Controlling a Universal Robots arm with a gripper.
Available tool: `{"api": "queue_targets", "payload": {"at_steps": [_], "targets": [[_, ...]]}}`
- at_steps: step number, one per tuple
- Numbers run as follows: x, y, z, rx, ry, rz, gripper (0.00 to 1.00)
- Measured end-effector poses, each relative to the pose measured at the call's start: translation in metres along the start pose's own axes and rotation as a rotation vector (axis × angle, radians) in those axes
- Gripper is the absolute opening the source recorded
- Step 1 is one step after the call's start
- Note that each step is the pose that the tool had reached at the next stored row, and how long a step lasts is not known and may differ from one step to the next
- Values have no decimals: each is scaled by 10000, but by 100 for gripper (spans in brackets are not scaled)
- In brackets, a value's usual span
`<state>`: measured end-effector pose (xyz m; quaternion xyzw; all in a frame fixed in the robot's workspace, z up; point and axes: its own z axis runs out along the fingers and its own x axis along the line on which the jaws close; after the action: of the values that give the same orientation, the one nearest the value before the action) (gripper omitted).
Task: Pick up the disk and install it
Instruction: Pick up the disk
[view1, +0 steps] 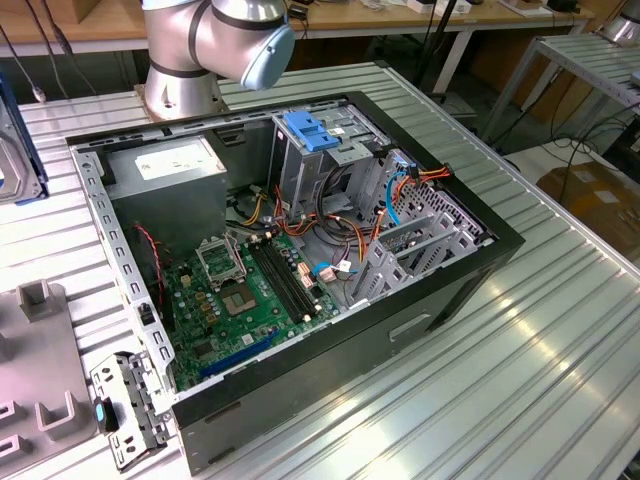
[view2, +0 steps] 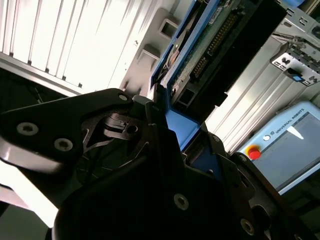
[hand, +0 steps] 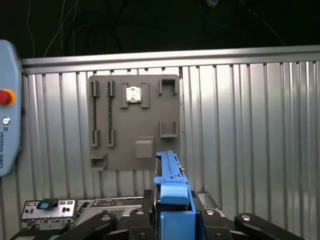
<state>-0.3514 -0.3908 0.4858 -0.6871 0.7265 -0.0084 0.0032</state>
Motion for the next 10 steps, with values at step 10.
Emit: {"api": "queue_targets", "payload": {"at_steps": [10], "targets": [[60, -245, 5, 0, 0, 0, 37]]}}
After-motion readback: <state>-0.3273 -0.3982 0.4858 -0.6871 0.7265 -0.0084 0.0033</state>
